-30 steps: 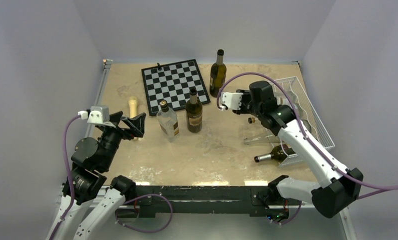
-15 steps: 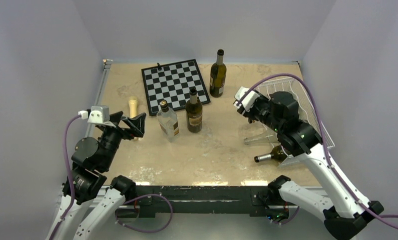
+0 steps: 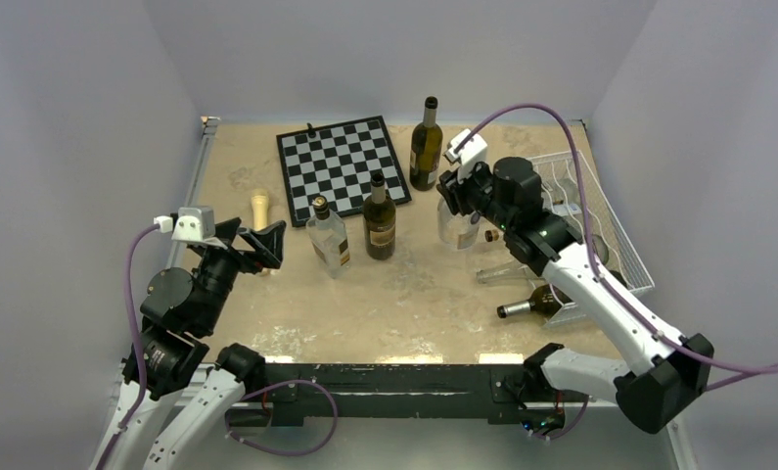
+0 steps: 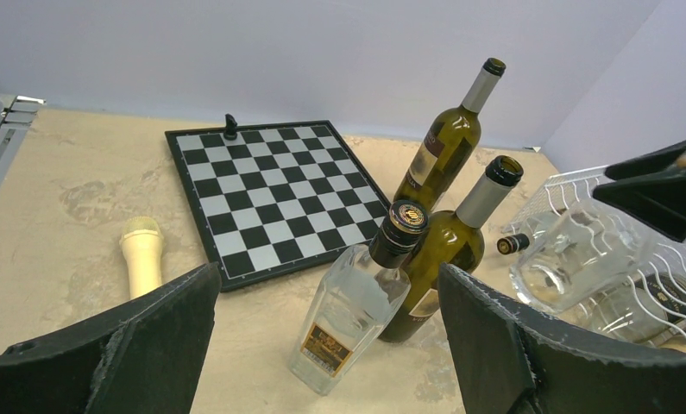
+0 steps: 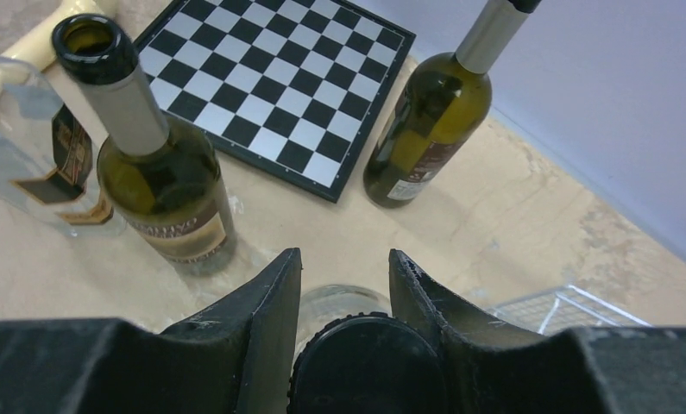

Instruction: Take the wine bottle off the wine rack

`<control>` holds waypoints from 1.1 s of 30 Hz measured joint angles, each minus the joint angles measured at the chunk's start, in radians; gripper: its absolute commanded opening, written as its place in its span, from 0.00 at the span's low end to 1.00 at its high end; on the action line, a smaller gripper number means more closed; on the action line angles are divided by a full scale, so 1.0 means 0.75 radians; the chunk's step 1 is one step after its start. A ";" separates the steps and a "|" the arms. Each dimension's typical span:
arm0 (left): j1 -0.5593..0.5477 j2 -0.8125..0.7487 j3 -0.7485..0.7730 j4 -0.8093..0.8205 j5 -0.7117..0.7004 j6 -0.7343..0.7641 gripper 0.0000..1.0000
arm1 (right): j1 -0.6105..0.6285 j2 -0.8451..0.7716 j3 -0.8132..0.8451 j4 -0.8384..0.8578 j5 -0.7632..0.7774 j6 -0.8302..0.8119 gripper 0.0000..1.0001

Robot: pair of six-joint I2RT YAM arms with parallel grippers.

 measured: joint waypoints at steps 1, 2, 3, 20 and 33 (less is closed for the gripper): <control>0.000 0.000 0.000 0.000 0.000 0.000 1.00 | 0.000 0.032 0.000 0.027 0.002 0.018 0.00; 0.000 0.000 0.000 0.000 0.000 -0.001 1.00 | 0.000 0.067 0.001 0.058 0.005 0.038 0.00; 0.000 0.000 0.000 0.000 0.000 0.000 1.00 | 0.000 0.103 0.001 0.092 0.009 0.054 0.00; 0.000 0.000 0.000 0.000 0.000 0.000 1.00 | -0.134 0.585 0.046 0.503 0.069 0.232 0.00; 0.000 0.001 0.000 0.000 0.001 0.000 1.00 | -0.177 0.724 0.096 0.602 0.072 0.326 0.36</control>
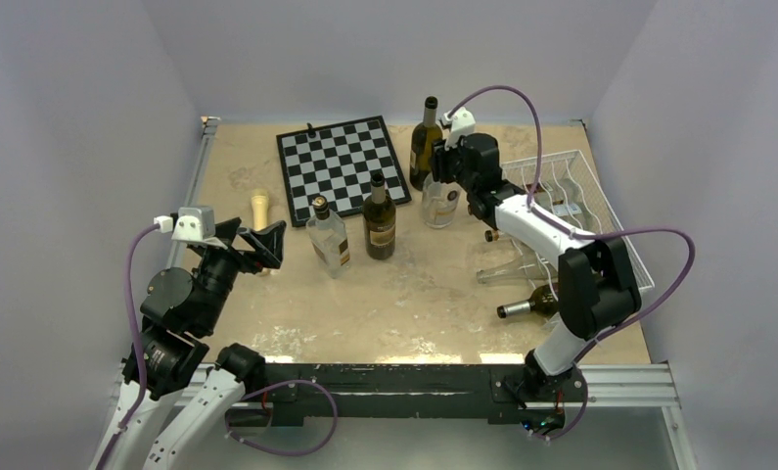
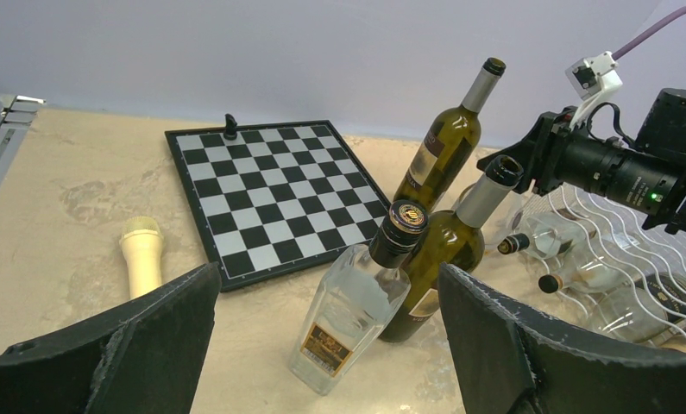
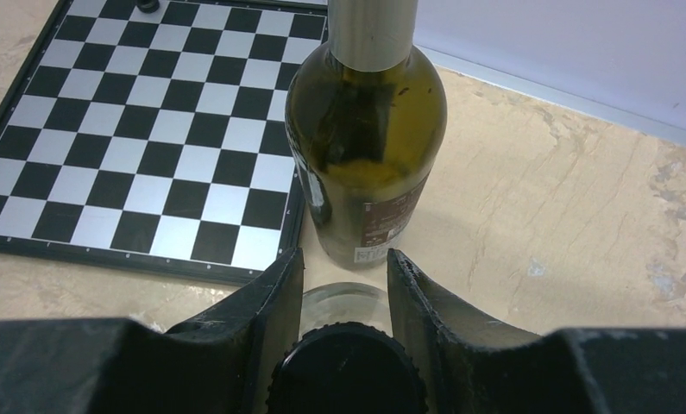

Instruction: Take the wine bottle off the wine rack

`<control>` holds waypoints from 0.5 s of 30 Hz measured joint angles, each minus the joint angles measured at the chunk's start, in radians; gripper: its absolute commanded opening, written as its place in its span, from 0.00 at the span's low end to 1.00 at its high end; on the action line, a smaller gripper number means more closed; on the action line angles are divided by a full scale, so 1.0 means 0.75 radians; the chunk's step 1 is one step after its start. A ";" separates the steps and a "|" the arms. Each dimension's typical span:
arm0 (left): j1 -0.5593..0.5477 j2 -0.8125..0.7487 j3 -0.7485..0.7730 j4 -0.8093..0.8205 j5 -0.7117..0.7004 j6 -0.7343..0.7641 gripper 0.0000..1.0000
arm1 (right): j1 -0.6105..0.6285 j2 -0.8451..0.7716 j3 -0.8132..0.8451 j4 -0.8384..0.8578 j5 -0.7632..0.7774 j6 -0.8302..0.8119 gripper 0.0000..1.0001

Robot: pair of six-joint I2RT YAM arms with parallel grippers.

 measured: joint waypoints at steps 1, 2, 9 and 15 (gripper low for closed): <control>0.000 0.000 0.000 0.000 0.000 0.000 1.00 | 0.000 0.002 0.000 0.000 -0.001 0.003 0.41; 0.000 0.001 0.000 0.000 0.000 0.000 1.00 | 0.000 0.004 0.000 0.001 0.000 0.007 0.45; 0.000 0.001 0.000 0.000 0.000 0.000 1.00 | 0.000 -0.005 0.062 0.119 0.033 0.031 0.75; 0.000 0.001 0.000 0.000 0.000 0.000 1.00 | 0.000 -0.100 0.080 0.144 0.031 0.024 0.76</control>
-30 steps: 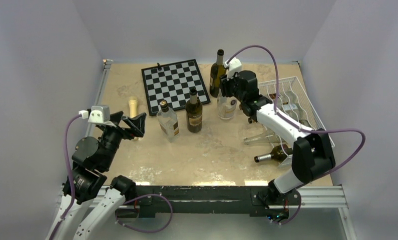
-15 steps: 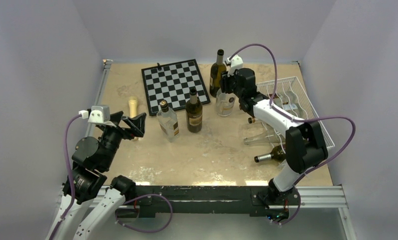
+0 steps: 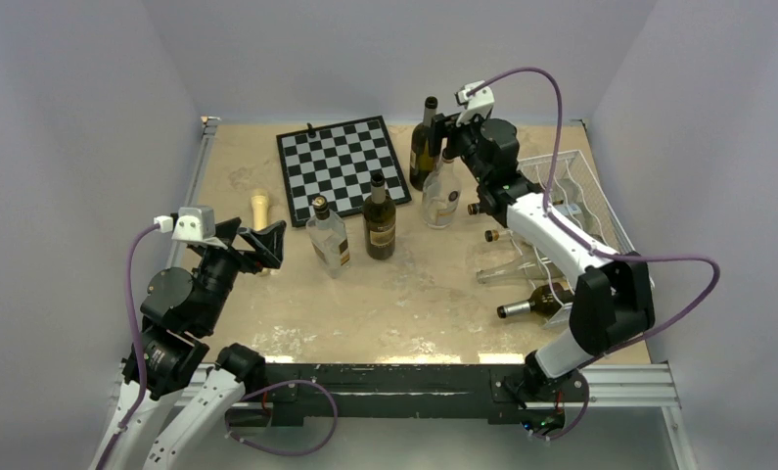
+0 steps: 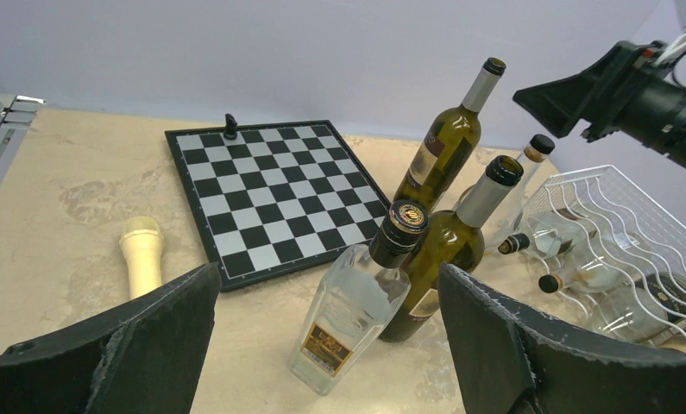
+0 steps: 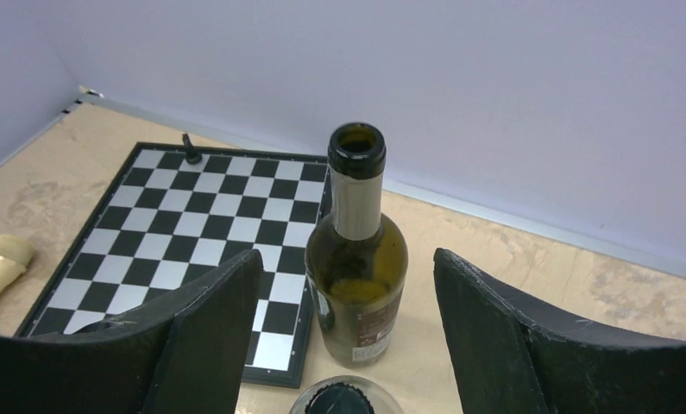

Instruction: Take the wine bottle off the wine rack

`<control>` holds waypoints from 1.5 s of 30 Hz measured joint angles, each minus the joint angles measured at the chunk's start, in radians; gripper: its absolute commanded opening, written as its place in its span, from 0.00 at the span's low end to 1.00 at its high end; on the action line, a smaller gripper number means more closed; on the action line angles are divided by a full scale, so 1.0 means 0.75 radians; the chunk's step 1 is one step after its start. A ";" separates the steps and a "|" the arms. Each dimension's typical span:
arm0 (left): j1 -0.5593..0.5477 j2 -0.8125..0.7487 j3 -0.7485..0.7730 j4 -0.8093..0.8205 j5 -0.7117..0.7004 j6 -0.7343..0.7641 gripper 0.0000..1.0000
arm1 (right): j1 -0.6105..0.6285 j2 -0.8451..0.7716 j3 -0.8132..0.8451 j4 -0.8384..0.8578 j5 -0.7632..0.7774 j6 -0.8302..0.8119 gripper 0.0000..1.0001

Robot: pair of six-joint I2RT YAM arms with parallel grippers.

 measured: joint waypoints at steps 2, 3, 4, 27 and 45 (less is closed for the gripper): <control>0.000 0.000 0.000 0.000 0.000 0.000 1.00 | 0.000 -0.051 0.000 -0.024 -0.016 -0.029 0.77; 0.000 0.000 0.000 0.000 0.000 0.000 1.00 | 0.000 -0.077 0.000 -0.042 -0.030 -0.045 0.77; 0.000 0.000 0.000 0.000 0.000 0.000 1.00 | 0.000 -0.117 0.000 -0.071 -0.046 -0.075 0.77; 0.000 0.004 0.000 0.001 0.032 -0.001 1.00 | 0.039 -0.755 -0.094 -1.418 -0.302 -1.163 0.80; 0.000 0.019 0.000 0.001 0.084 -0.015 1.00 | 0.182 -0.486 -0.326 -1.899 0.022 -1.235 0.76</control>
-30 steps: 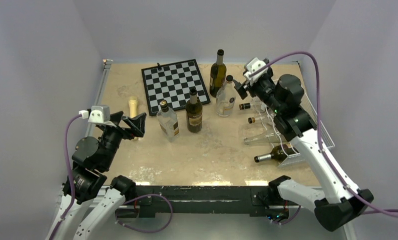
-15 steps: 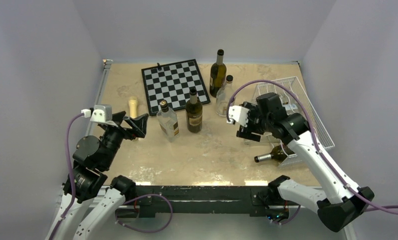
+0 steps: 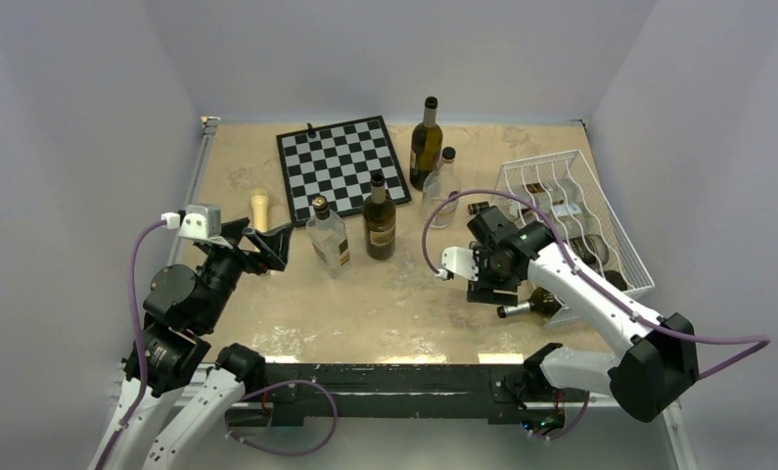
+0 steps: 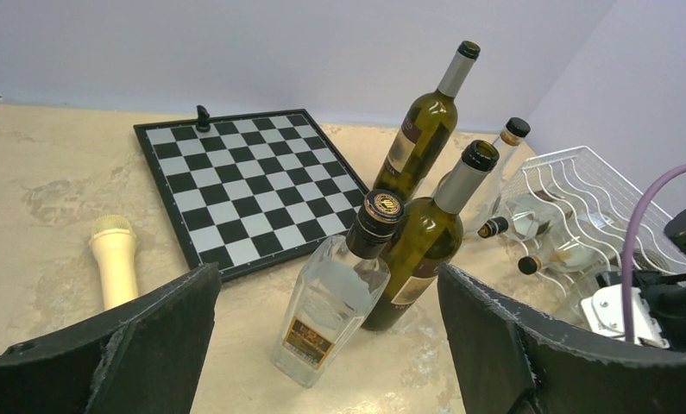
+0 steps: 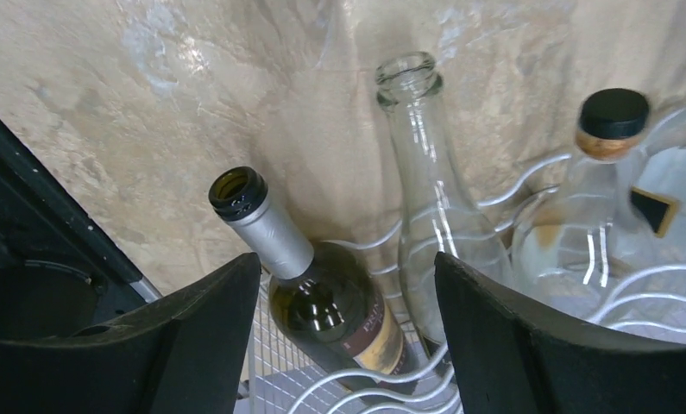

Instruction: Take the wine bottle off the wine rack

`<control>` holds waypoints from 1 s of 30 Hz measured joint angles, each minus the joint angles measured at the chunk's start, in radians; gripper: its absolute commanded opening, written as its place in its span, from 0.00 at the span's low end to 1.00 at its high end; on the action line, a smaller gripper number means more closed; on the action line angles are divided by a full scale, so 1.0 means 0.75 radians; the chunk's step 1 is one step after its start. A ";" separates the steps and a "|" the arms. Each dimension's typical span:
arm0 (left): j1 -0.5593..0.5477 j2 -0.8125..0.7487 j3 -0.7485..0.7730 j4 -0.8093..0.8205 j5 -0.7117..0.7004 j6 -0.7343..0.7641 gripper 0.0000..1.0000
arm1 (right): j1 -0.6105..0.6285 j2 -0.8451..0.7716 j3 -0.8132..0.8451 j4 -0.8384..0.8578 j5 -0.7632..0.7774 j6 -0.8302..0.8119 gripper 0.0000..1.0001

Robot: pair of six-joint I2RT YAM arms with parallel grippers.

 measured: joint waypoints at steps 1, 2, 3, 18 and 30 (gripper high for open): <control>0.000 0.000 0.000 0.000 0.003 -0.001 1.00 | 0.005 0.001 -0.023 0.009 0.019 -0.003 0.76; 0.000 0.000 0.000 0.000 0.007 -0.005 1.00 | 0.007 0.002 -0.054 0.022 0.039 -0.007 0.76; 0.000 0.000 0.000 0.000 0.010 -0.009 1.00 | 0.009 0.002 -0.087 0.037 0.063 -0.014 0.76; -0.003 -0.013 0.000 0.001 0.020 -0.023 1.00 | 0.071 -0.030 -0.339 0.229 0.165 -0.095 0.77; -0.019 -0.028 0.000 0.001 0.019 -0.023 1.00 | 0.076 -0.035 -0.241 0.095 0.232 -0.052 0.76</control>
